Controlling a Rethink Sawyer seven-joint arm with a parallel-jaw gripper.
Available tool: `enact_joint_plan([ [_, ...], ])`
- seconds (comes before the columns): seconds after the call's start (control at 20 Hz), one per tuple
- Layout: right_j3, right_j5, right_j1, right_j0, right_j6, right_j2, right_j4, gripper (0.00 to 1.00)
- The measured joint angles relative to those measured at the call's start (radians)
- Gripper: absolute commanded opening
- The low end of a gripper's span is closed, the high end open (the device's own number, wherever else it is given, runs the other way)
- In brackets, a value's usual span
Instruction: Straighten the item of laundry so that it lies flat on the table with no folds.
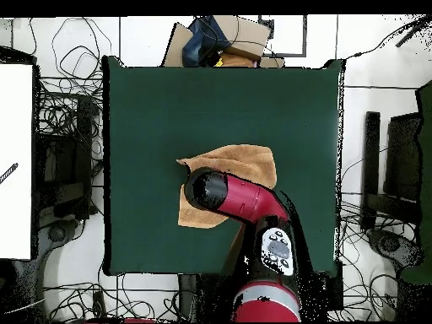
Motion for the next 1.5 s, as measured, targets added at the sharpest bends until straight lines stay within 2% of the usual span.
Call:
enact_joint_plan([
  [0.45,0.007,0.017,-0.033,-0.058,0.0,0.005,-0.031,0.0],
  [0.65,0.031,0.008,-0.037,-0.122,0.0,0.009,-0.063,0.0],
  [1.0,0.073,0.001,-0.033,-0.188,0.0,0.01,-0.122,0.0],
  [1.5,0.075,-0.03,-0.016,-0.179,0.0,0.01,-0.153,0.0],
])
